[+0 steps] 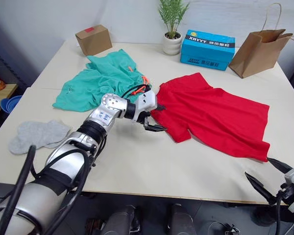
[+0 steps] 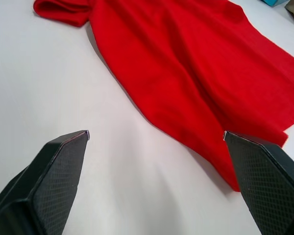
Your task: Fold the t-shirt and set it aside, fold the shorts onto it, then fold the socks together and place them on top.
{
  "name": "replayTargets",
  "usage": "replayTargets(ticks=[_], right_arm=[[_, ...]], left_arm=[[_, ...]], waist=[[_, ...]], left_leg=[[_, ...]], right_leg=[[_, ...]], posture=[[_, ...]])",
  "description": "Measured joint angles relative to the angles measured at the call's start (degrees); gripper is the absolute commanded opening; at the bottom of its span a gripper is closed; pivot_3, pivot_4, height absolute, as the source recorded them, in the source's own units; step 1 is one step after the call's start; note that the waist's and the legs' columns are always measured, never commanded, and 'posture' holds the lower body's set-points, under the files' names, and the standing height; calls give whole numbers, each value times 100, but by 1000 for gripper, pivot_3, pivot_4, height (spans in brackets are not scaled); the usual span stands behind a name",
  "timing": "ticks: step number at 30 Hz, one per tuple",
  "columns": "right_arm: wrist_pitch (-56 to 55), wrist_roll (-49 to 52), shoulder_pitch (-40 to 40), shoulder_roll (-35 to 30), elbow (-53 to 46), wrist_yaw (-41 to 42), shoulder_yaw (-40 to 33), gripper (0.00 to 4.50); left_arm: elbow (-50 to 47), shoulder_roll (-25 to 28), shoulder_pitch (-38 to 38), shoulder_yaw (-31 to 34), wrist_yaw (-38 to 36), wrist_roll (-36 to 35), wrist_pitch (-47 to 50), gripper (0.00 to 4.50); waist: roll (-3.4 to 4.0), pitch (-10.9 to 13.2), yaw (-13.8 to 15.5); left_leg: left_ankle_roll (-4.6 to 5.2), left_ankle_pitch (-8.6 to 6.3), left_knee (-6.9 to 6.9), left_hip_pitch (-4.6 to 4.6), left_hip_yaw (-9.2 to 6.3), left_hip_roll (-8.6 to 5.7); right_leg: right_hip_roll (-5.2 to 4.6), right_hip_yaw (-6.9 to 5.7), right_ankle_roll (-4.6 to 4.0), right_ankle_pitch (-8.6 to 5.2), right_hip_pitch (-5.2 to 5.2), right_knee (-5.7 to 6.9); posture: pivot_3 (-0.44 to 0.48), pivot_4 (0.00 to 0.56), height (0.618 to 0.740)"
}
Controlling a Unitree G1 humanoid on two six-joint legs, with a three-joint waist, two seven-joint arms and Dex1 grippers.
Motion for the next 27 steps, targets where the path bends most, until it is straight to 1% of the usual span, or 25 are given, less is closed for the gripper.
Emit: replayTargets(ticks=[5,12,15,16,19,21,25,27], right_arm=[[380,183,376,11,-492,10,-12,4500],[895,462,742,32,-1150,-54,-244,4500],[1101,526,788,44,-1393,-82,-244,4500],[1176,551,804,44,-1471,-87,-245,4500],[1321,588,850,45,-1642,-95,-245,4500],[1388,601,850,58,-1748,-127,-245,4500],[1545,608,719,64,-1983,-286,-241,4500],[1597,608,674,64,-2064,-338,-228,4500]], left_arm=[[499,-282,-144,99,532,273,-121,4484],[780,-512,-154,243,579,493,145,4484],[792,-548,-192,348,594,538,281,3877],[800,-554,-218,412,618,538,373,3608],[802,-548,-268,503,513,554,600,2684],[801,-527,-268,502,377,614,627,1992],[786,-507,-213,485,624,775,333,781],[761,-488,-141,521,633,779,252,163]], waist=[[-3,2,19],[-7,4,-4],[-7,4,1],[-7,4,4],[-7,4,7],[-7,4,7],[-7,4,7],[-7,4,7]], left_leg=[[5,-4,0,-5,-4,-2],[6,-7,-1,-3,-3,-3],[5,-7,-1,-3,-3,-3],[5,-7,0,-3,-4,-4],[5,-7,0,-4,-3,-4],[2,-5,0,-4,-3,-4],[4,-6,2,-2,-3,-4],[3,-6,1,-2,-3,-4]], right_leg=[[-6,-1,1,0,-1,-2],[-6,-2,1,0,-2,0],[-6,-2,1,0,-2,1],[-6,-2,1,0,-2,1],[-6,-2,2,-1,-2,0],[-6,-2,3,-1,-2,0],[-7,0,3,-1,-2,2],[-6,-1,3,-1,-2,3]], posture=[[0,150,740],[0,150,740],[0,150,740],[0,150,740],[0,150,740],[0,150,740],[0,150,740],[0,150,740]])
